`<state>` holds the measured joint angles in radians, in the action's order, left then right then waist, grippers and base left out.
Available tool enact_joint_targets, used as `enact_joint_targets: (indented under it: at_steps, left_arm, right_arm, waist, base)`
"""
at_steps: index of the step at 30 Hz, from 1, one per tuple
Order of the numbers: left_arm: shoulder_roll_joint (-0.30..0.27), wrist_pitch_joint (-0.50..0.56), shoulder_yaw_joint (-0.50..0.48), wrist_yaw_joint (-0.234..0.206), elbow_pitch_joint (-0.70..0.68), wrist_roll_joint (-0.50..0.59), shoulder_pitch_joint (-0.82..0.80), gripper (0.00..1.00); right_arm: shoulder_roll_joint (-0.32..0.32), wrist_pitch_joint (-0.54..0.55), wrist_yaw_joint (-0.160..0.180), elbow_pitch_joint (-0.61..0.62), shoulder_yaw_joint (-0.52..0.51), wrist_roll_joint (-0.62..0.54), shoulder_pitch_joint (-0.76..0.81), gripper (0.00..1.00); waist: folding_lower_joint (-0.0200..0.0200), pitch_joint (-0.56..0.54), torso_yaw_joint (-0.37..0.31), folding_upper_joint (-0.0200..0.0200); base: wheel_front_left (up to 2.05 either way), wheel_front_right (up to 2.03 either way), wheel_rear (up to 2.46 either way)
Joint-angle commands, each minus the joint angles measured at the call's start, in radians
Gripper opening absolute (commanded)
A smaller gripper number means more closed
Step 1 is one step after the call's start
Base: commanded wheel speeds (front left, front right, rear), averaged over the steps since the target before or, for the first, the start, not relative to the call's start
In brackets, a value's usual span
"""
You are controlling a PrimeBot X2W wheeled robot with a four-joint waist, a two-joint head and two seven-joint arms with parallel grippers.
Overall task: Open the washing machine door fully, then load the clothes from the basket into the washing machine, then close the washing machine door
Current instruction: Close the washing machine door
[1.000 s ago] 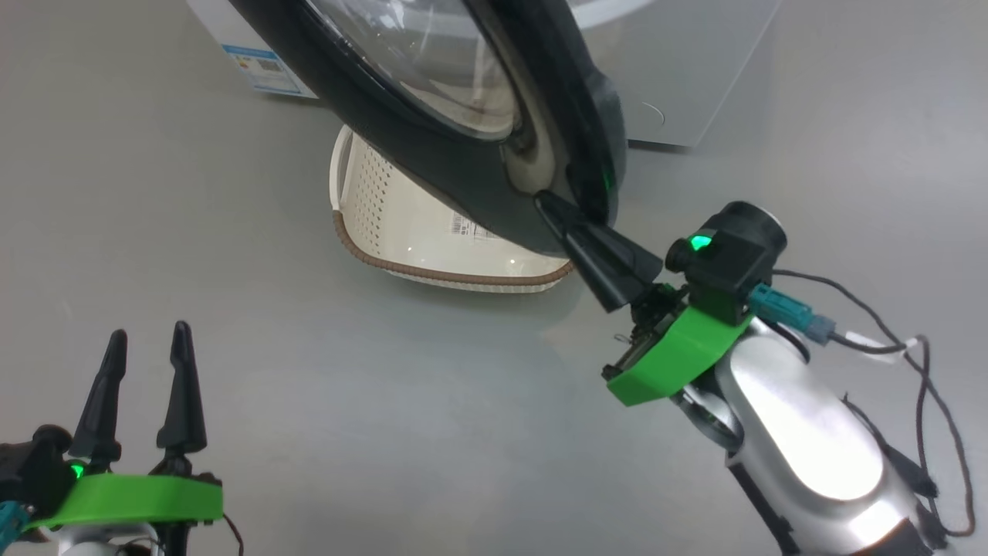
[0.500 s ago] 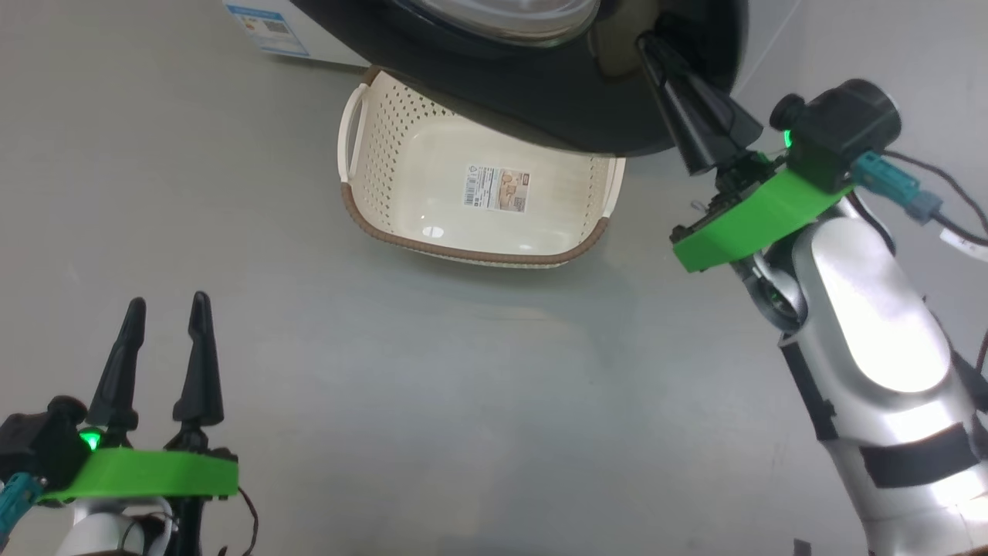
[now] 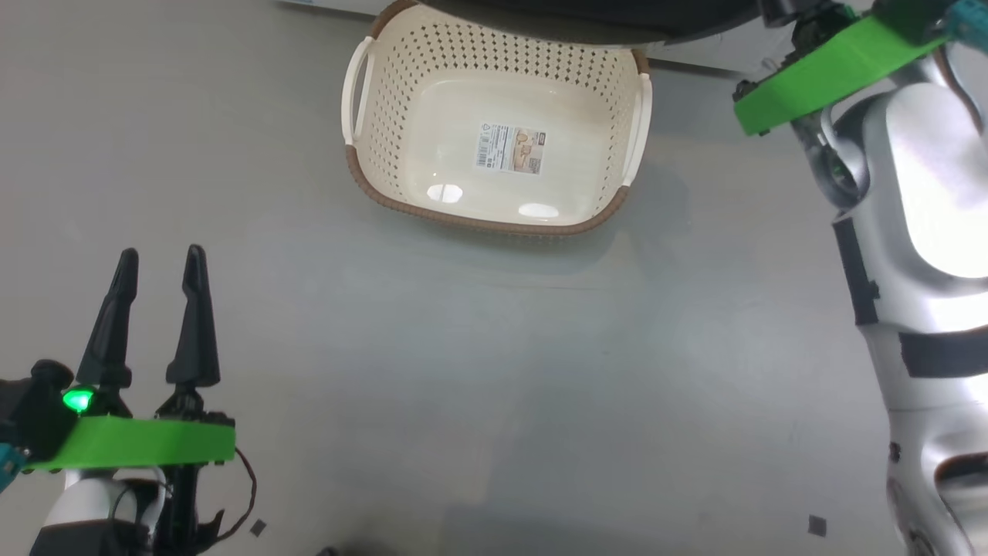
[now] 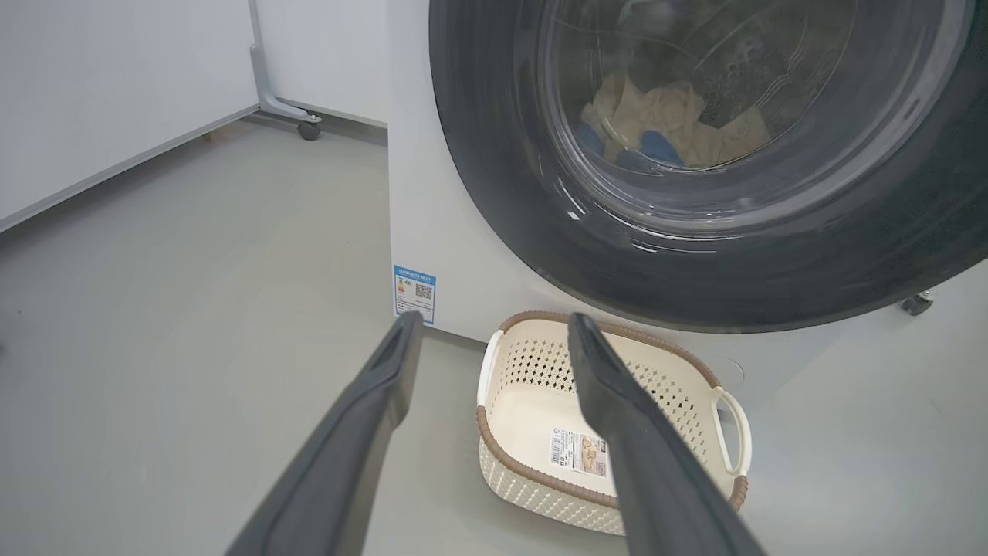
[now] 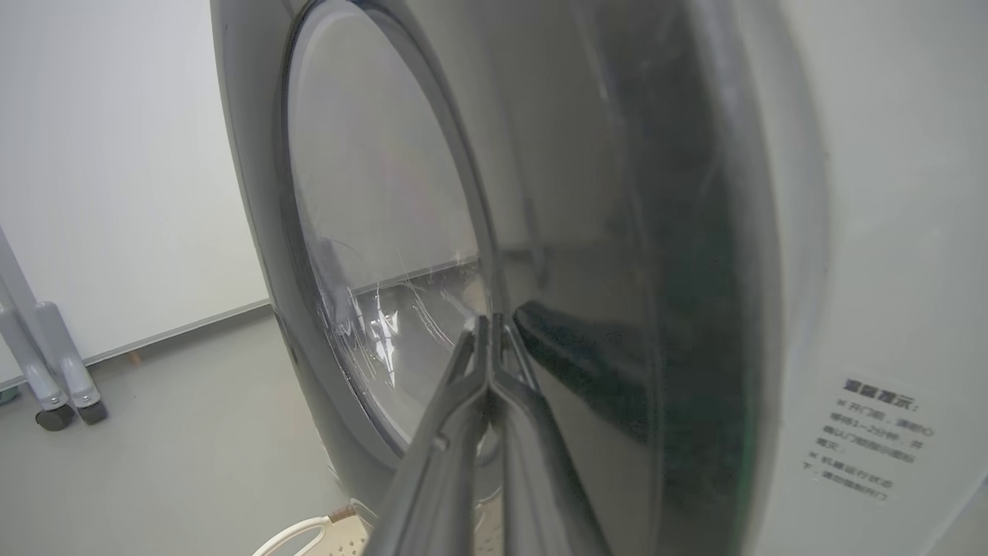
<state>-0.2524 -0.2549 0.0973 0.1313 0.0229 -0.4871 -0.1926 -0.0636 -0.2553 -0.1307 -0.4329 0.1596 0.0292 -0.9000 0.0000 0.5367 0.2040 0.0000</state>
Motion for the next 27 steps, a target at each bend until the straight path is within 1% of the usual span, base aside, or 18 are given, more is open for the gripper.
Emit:
enact_joint_targets:
  at_steps: [1, 5, 12, 22, 27]
  left_arm:
    - [-0.035, -0.007, -0.043, -0.001, -0.034, -0.009, -0.020, 1.00]
    - [-0.036, -0.007, -0.049, -0.001, -0.040, -0.016, -0.024, 1.00]
    - [-0.042, -0.007, -0.041, -0.001, -0.044, -0.021, -0.039, 1.00]
    - [-0.039, -0.007, -0.018, -0.001, -0.045, -0.026, -0.050, 1.00]
    - [-0.042, -0.007, -0.011, -0.001, -0.040, -0.028, -0.054, 1.00]
  right_arm:
    - [0.013, -0.006, 0.000, 0.013, -0.005, 0.000, -0.053, 0.00]
    - [0.013, -0.006, 0.000, -0.036, -0.006, -0.024, -0.125, 0.00]
    - [0.013, -0.006, 0.000, -0.104, -0.058, -0.061, -0.219, 0.00]
    - [0.013, -0.006, 0.000, -0.181, -0.134, -0.117, -0.291, 0.00]
    - [0.013, -0.006, 0.000, -0.209, -0.151, -0.127, -0.304, 0.00]
  waist:
    - [0.0000, 0.015, 0.002, 0.0000]
    - [0.0000, 0.036, 0.001, 0.0000]
    - [0.0000, 0.059, 0.012, 0.0000]
    - [0.0000, 0.076, 0.026, 0.0000]
    - [0.0000, 0.073, 0.027, 0.0000]
  base:
    - [0.00, 0.00, 0.00]
    - [0.00, 0.00, 0.00]
    - [0.00, 0.00, 0.00]
    - [0.00, 0.00, 0.00]
    - [0.00, 0.00, 0.00]
